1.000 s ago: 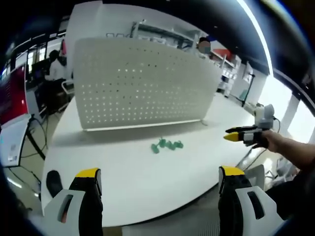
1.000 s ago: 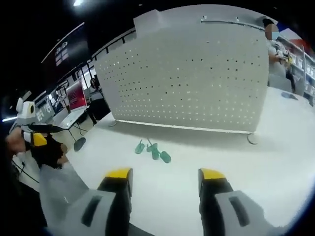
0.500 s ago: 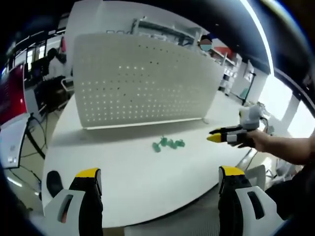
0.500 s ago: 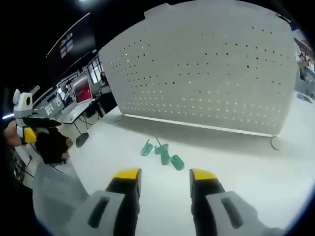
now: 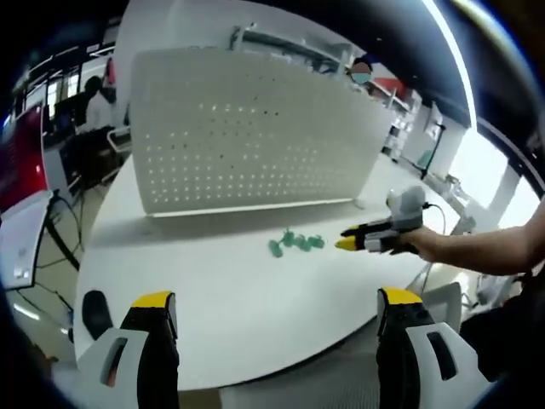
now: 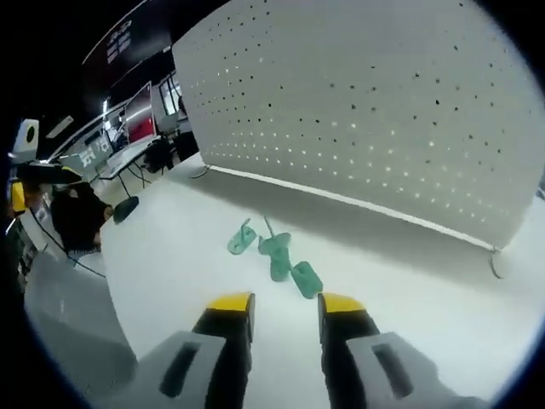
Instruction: Insert the hook assembly into the mounting plate slot until the hook locks in place.
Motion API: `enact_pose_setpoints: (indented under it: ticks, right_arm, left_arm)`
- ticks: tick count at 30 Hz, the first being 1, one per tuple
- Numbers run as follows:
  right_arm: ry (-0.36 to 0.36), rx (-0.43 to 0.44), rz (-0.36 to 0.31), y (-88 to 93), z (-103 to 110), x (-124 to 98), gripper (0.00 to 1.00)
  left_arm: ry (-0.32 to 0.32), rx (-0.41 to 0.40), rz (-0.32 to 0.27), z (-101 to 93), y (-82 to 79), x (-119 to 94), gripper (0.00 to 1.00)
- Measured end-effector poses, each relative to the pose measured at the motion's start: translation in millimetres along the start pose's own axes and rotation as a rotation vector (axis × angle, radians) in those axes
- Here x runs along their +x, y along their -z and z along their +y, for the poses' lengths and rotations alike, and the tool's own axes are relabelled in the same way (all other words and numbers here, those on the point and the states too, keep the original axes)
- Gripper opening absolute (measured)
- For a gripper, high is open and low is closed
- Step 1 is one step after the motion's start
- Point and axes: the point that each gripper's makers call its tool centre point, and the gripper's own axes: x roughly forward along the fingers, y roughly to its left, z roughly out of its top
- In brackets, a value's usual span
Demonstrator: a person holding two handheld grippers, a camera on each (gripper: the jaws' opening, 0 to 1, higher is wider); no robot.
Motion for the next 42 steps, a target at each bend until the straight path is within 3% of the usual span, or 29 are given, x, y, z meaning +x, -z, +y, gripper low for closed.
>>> enact_pose_setpoints:
  ticks: [8,20,27,30,39,42]
  right_arm:
    - [0.004,-0.060,0.026,-5.3,-4,24,0.23]
    - [-0.012,-0.179,0.107,-11.1,-10,50,0.14]
    - [-0.021,-0.223,0.141,-8.6,-9,54,0.06]
    - [-0.006,-0.283,0.144,-10.8,-11,55,0.03]
    - [0.014,-0.269,0.156,-11.9,-18,51,0.01]
    - [0.029,-0.259,0.144,-14.9,-20,45,0.01]
  left_arm:
    - [-0.018,-0.023,0.015,12.8,4.6,-1,0.98]
    - [-0.040,-0.048,0.002,25.3,-2.7,5,0.98]
    - [-0.049,-0.063,0.003,28.8,-0.8,5,0.98]
    - [-0.053,-0.068,0.014,30.9,3.8,7,0.98]
    - [-0.043,-0.085,-0.010,27.1,-2.0,6,0.98]
    - [-0.006,-0.148,-0.046,22.2,-9.0,5,0.98]
